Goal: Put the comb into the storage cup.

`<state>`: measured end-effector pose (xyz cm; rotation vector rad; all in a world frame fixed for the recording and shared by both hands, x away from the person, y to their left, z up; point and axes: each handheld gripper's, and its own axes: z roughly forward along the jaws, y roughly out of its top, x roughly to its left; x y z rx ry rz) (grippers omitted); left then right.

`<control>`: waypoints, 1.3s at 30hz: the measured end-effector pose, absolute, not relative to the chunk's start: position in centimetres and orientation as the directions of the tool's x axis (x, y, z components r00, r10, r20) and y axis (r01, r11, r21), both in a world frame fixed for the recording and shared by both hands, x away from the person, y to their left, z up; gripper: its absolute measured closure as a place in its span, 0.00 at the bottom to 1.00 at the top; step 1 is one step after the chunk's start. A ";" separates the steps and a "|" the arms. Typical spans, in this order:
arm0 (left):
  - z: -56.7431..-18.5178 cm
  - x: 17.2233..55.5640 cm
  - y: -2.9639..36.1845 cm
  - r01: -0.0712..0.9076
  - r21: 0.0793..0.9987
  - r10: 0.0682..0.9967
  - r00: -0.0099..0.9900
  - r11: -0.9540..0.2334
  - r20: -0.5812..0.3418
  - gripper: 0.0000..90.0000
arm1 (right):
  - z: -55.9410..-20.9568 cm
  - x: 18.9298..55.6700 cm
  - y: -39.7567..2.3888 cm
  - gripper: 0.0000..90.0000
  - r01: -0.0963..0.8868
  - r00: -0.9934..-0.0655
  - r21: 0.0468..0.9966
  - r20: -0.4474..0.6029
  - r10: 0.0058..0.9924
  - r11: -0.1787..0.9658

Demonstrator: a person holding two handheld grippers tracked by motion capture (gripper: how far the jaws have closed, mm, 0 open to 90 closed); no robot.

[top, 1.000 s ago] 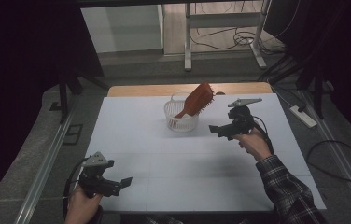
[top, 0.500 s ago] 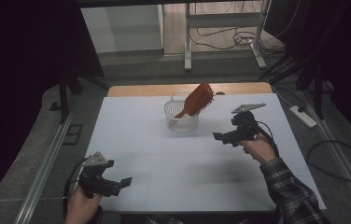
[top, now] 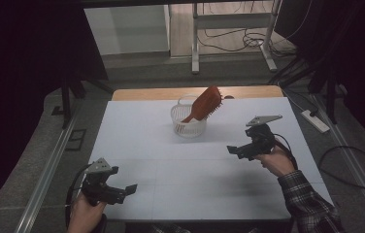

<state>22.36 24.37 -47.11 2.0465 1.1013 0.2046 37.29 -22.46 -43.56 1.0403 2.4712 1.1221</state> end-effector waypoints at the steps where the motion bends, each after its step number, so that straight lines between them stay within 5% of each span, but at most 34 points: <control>1: -47.1 22.4 24.4 0.637 0.705 0.763 0.610 -0.313 -0.212 0.01 | -43.6 37.2 -22.6 0.00 0.511 -0.719 0.730 0.074 0.691 0.454; 39: -47.0 22.1 24.8 0.632 0.722 0.781 0.587 -0.281 -0.211 0.00 | -44.3 32.7 -27.8 0.00 0.582 -0.653 0.682 0.070 0.754 0.442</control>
